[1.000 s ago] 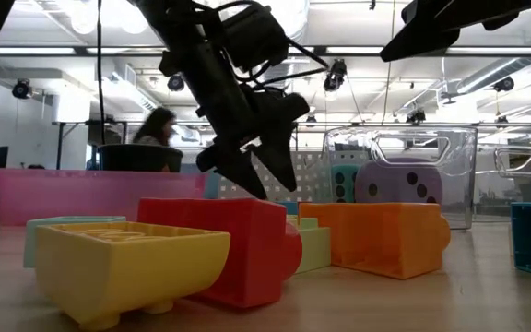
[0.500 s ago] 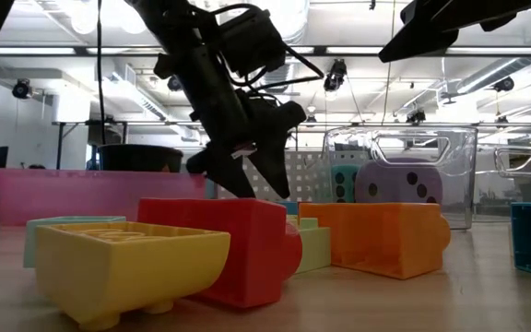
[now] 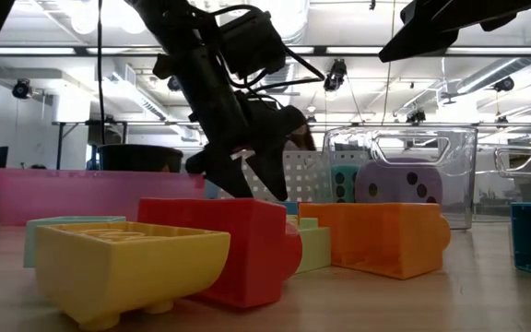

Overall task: Pick & Place Toys
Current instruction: Put the top big orange game piece into the white bin

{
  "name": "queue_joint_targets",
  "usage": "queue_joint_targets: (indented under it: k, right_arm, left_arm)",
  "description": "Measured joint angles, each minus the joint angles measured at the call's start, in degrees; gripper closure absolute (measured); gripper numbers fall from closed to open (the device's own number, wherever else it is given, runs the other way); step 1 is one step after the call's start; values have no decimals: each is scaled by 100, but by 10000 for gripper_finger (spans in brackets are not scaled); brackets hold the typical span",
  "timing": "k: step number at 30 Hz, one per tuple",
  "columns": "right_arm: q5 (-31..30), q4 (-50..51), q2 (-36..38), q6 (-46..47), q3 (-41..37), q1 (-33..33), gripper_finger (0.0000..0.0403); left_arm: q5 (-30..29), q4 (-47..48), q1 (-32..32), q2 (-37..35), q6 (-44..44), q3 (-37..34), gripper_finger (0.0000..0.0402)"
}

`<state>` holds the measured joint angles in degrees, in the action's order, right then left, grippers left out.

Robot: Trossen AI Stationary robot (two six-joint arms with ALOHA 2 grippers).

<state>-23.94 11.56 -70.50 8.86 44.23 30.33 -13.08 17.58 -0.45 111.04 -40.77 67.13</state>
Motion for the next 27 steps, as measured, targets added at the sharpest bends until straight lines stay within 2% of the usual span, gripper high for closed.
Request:
queue_joint_targets:
  k: [9,27]
  right_arm:
    - [0,1,0,0,0,-2,3]
    - [1,4,2,-1,2,2,3]
  left_arm:
    - [20,62,-14,7,305,19,103]
    - [284,971,-334,-236,498,68,103]
